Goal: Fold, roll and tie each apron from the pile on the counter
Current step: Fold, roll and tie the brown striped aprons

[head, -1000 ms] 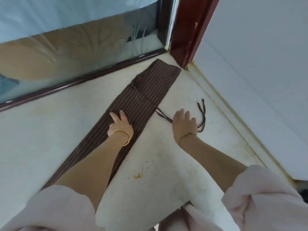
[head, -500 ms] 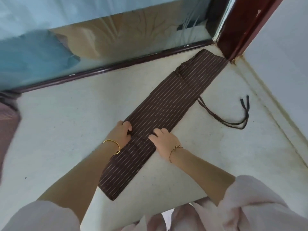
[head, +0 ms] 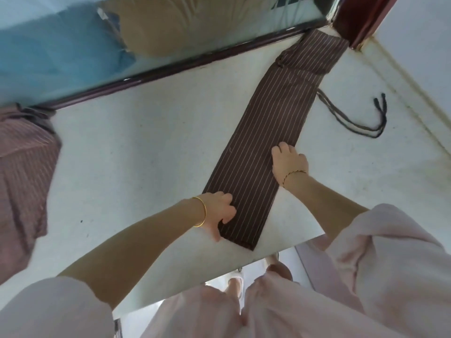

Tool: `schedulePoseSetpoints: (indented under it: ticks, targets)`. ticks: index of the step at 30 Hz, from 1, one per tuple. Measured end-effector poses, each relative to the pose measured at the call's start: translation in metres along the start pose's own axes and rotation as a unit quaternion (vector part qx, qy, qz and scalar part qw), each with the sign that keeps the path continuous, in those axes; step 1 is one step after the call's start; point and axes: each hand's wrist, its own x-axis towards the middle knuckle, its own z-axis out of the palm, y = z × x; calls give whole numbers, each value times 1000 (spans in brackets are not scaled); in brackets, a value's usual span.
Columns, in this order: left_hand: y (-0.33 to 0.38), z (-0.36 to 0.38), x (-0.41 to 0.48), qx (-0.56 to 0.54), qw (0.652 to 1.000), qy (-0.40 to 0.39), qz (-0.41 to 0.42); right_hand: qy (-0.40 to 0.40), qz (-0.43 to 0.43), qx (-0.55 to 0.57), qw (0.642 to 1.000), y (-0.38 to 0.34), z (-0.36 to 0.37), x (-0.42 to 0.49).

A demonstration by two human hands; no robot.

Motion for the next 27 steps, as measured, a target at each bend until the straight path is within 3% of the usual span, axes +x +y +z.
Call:
schedulePoseSetpoints:
  ticks: [3, 6, 17, 21, 27]
  targets:
    - [5, 10, -1, 121, 992, -16, 8, -6, 9, 8, 1000, -2, 4, -8]
    - [4, 18, -1, 163, 986, 4, 18, -10, 11, 12, 1000, -2, 6, -14]
    - [1, 11, -6, 63, 996, 58, 23, -60, -50, 26, 997, 27, 7, -29]
    - [6, -12, -6, -85, 996, 36, -21, -89, -82, 48, 992, 38, 3, -30]
    - [14, -80, -5, -273, 958, 41, -81, -95, -72, 115, 986, 54, -11, -41]
